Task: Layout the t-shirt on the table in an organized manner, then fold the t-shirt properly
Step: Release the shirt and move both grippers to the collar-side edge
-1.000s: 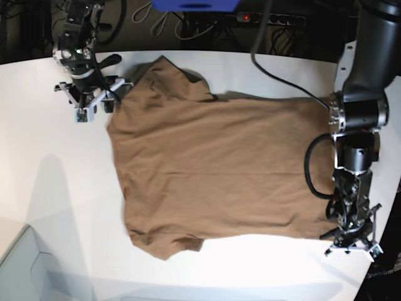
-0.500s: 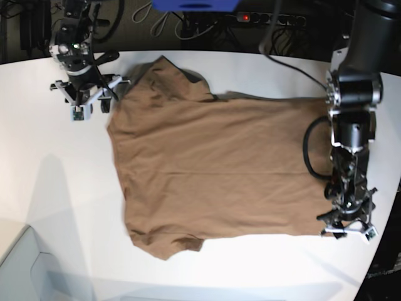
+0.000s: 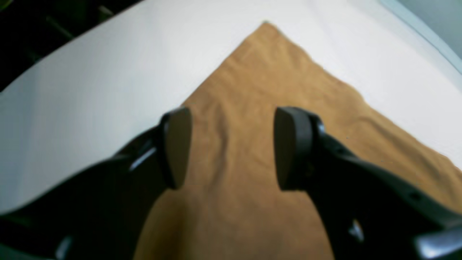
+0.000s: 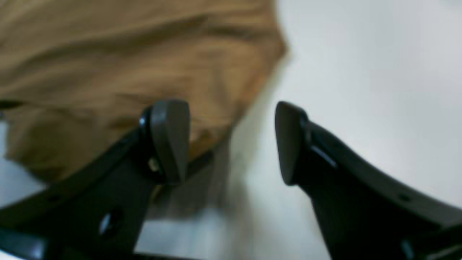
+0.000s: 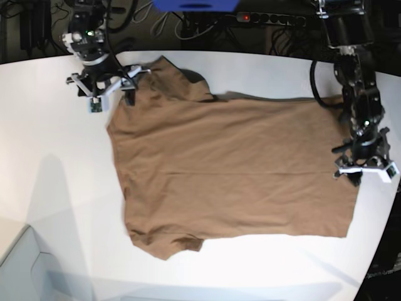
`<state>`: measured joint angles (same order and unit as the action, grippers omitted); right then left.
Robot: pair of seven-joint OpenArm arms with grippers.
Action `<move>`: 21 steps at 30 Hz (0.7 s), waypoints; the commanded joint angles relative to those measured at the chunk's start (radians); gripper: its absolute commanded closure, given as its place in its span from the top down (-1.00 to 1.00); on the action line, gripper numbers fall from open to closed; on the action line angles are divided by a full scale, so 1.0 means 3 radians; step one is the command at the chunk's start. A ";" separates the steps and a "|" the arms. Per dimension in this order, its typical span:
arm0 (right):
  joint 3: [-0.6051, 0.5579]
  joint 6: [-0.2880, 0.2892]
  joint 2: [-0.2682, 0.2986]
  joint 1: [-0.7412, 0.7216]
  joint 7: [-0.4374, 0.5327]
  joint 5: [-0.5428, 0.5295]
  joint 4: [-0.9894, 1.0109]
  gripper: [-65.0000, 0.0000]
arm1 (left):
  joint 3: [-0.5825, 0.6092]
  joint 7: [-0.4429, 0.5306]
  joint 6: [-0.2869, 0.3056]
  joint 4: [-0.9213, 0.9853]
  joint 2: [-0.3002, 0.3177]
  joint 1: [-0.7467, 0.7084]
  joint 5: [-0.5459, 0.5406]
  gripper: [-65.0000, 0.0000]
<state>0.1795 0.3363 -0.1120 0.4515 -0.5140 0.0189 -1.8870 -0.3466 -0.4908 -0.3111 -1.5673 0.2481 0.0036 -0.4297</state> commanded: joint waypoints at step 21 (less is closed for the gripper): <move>-0.0238 -0.0008 -0.0008 0.0277 0.0100 -0.0035 -0.0223 0.17 | -0.0566 -0.0162 0.0042 -0.0016 0.0050 -0.0905 0.0034 0.32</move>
<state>0.1101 0.3359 -0.1131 0.5304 -0.5079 0.0193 -1.9373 -0.5117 -0.5564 -0.2993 -1.5570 0.2493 -0.2813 -0.4229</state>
